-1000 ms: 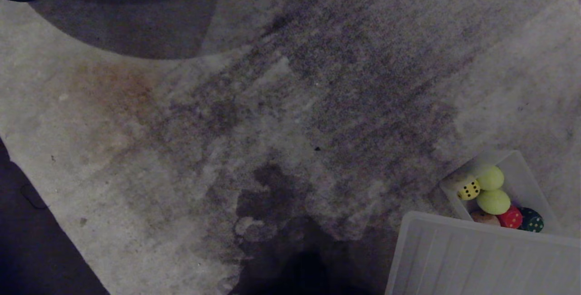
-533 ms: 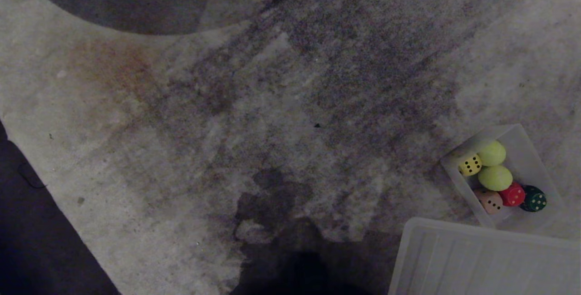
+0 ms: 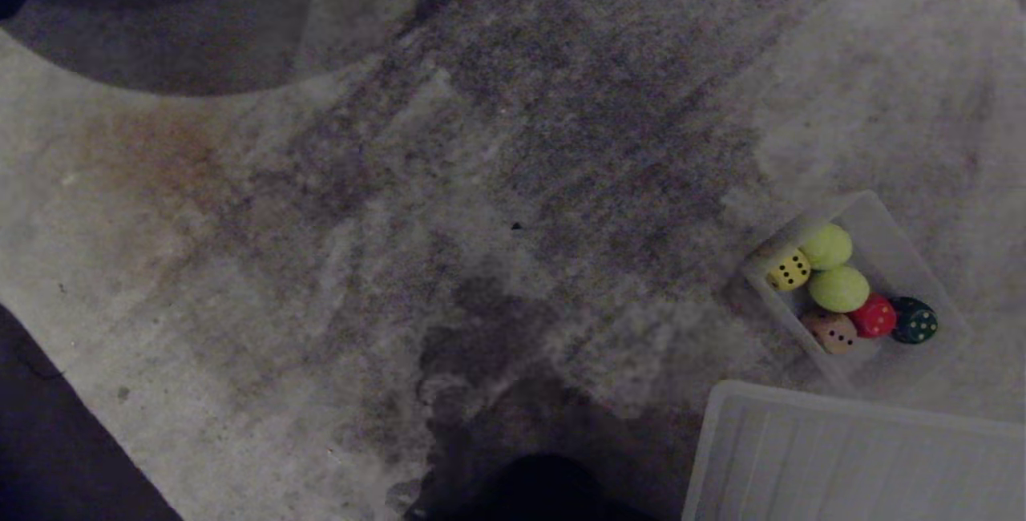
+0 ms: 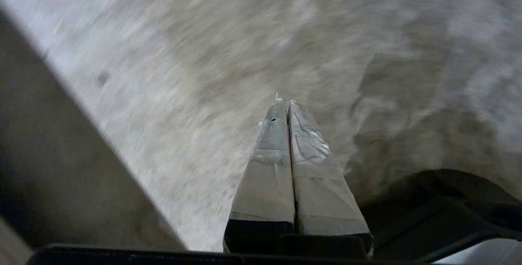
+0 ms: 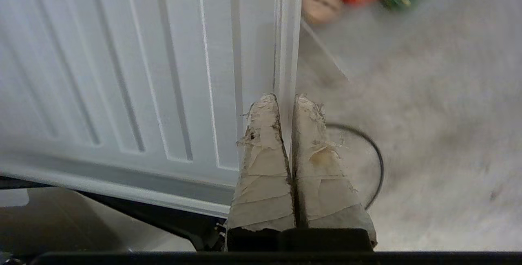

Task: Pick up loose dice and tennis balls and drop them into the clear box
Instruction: Close the lid

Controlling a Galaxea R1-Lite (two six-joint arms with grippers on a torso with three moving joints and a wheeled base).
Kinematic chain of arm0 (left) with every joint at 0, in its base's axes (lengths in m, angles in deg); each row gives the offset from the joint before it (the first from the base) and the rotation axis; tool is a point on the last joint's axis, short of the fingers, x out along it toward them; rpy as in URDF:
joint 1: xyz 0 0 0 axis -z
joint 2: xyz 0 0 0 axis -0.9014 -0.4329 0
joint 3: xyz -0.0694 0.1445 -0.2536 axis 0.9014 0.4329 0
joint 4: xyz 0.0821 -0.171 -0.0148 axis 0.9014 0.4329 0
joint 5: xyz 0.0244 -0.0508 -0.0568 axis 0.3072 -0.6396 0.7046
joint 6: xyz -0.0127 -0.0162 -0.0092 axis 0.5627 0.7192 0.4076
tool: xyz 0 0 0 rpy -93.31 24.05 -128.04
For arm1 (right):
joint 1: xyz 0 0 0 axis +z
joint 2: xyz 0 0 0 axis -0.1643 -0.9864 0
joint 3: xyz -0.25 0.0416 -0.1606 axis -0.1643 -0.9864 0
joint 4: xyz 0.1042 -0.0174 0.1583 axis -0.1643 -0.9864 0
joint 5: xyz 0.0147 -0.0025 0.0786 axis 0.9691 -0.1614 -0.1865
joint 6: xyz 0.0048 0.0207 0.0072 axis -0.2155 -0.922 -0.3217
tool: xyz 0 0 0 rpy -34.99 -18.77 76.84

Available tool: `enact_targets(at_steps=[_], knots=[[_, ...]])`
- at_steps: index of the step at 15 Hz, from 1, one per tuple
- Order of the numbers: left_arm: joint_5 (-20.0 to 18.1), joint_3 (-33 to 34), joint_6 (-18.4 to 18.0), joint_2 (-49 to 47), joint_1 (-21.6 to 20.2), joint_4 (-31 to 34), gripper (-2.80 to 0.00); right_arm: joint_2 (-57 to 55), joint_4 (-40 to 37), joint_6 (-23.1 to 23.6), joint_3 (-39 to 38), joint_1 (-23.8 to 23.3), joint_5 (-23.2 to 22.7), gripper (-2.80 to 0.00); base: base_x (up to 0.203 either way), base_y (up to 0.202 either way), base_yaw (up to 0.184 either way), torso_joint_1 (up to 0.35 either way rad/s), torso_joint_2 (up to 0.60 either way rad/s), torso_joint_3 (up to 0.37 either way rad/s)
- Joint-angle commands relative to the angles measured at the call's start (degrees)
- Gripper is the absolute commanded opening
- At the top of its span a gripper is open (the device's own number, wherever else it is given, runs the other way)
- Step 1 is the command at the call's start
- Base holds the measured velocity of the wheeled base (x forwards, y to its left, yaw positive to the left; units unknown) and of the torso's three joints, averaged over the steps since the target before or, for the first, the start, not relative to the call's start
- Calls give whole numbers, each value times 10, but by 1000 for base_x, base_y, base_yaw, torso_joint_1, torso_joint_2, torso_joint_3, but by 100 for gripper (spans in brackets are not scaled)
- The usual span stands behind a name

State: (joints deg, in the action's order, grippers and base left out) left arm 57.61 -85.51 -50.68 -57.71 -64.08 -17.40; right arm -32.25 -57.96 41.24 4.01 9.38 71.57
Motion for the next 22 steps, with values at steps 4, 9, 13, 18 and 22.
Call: enact_targets(at_steps=[4,9,13,18,22], knots=[[0,1,1,-1,1,0,-280,-1,-1,1,0,0,0,-280,0,10,-165,3,3,2],[0,1,2,-1,1,0,-280,-1,-1,1,0,0,0,-280,0,7,-97,3,2,2],[0,1,5,-1,1,0,-280,-1,-1,0,0,0,-1,-280,0,0,0,0,0,0],[0,1,5,-1,1,0,-280,-1,-2,10,10,0,9,-280,0,0,0,0,0,0],[0,1,5,-1,1,0,-280,-108,13,-23,83,-1,31,-280,0,0,0,0,0,0]])
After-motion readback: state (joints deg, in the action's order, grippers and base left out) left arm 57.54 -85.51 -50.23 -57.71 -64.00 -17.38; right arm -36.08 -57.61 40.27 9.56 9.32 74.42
